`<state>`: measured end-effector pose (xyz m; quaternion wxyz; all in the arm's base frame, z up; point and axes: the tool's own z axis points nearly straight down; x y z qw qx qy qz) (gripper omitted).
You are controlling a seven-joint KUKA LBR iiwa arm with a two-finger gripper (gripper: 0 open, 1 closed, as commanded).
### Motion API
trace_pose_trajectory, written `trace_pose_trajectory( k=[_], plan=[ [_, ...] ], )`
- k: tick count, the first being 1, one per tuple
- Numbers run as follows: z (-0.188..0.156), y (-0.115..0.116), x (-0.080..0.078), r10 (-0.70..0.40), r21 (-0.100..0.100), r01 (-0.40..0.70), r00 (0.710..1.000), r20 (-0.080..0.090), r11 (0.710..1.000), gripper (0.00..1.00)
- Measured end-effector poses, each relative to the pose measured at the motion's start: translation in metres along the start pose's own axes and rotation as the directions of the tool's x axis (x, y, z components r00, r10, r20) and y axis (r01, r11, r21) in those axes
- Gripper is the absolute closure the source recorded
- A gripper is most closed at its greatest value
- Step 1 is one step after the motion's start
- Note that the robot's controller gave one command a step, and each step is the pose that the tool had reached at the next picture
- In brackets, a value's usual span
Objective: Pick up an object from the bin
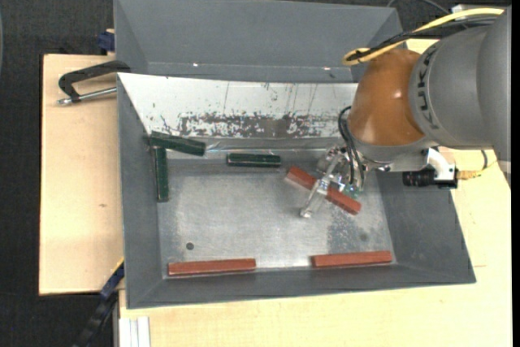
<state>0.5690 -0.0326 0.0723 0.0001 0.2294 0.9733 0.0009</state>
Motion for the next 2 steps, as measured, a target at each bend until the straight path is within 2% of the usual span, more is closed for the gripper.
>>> trace_pose_trajectory(
  k=[1, 2],
  plan=[
    [0.0020, 0.0064, -0.0051, -0.208, 0.000, 0.208, 0.978, 0.005, 0.978, 1.00],
    [0.0011, 0.0069, -0.0056, -0.210, 0.000, 0.210, 0.978, 0.006, 0.978, 1.00]
  ],
)
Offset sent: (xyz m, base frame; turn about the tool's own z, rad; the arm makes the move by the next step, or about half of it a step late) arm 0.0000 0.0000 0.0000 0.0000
